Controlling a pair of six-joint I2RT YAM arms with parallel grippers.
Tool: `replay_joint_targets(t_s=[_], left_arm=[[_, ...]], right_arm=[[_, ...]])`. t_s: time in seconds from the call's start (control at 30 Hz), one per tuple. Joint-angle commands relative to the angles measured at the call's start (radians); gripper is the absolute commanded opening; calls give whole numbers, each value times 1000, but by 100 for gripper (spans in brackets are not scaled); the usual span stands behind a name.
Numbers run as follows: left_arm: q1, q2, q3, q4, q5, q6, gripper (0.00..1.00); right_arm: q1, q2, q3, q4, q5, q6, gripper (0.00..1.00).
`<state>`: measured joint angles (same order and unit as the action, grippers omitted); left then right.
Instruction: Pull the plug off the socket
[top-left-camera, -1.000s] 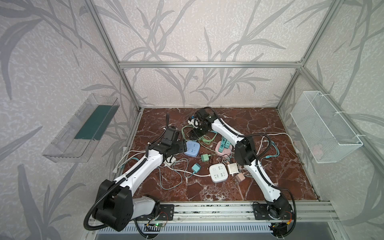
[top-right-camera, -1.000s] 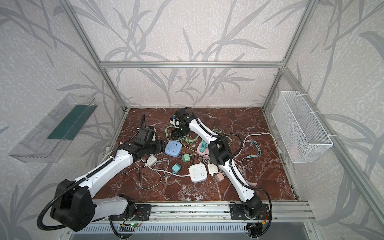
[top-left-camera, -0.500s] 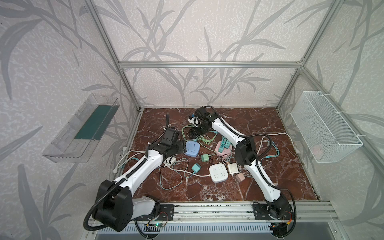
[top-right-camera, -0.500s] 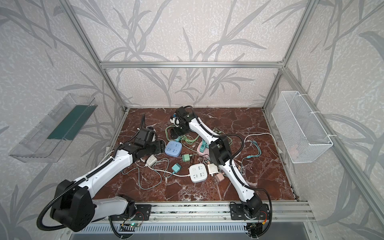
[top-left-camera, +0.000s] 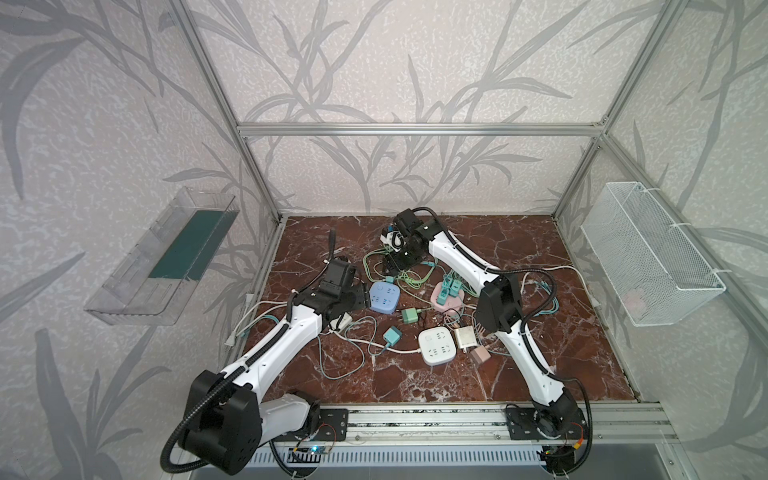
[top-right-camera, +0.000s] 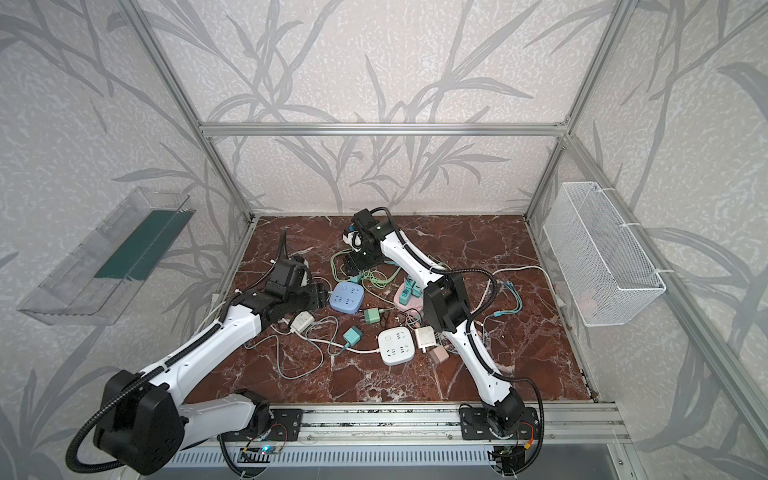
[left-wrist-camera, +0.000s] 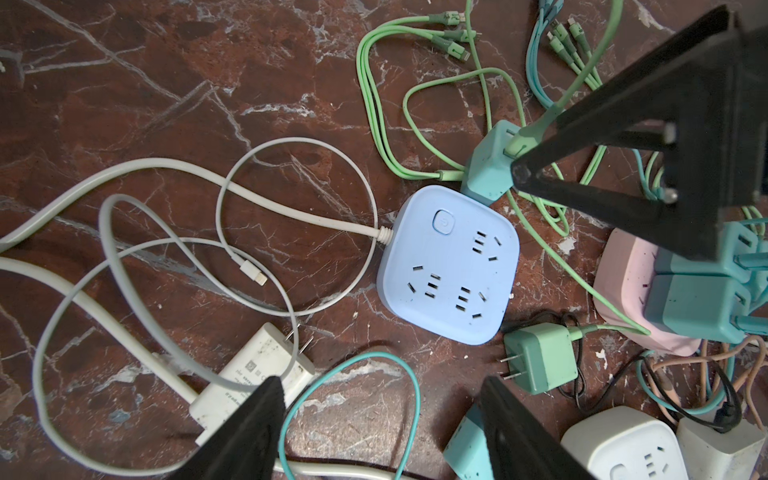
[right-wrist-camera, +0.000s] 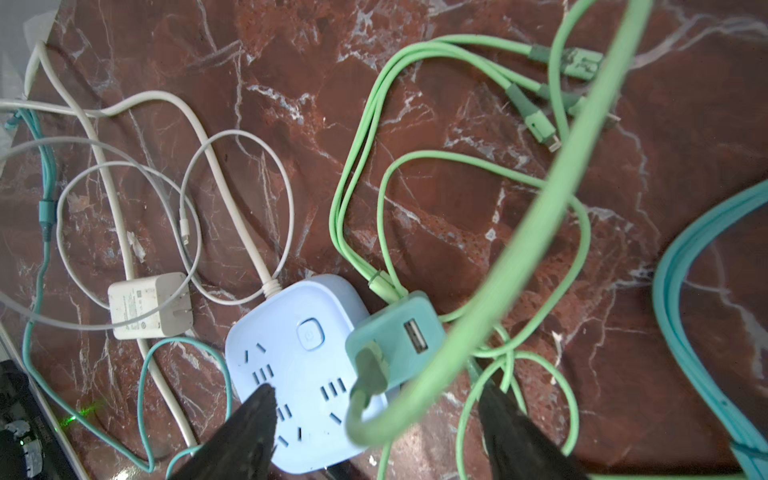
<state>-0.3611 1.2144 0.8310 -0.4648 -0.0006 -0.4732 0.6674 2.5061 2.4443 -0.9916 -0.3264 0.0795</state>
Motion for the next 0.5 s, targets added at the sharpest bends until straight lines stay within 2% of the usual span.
replay_joint_targets(t_s=[0.0, 0.2, 0.47], left_arm=[[-6, -24, -10, -22, -18, -8, 75], [-6, -29, -18, -20, -15, -14, 75], [-6, -35, -33, -15, -12, -24, 75]], right_arm=[[12, -80, -54, 0, 24, 4, 72], [4, -82, -79, -1, 8, 28, 51], [7, -3, 16, 13, -36, 44, 48]])
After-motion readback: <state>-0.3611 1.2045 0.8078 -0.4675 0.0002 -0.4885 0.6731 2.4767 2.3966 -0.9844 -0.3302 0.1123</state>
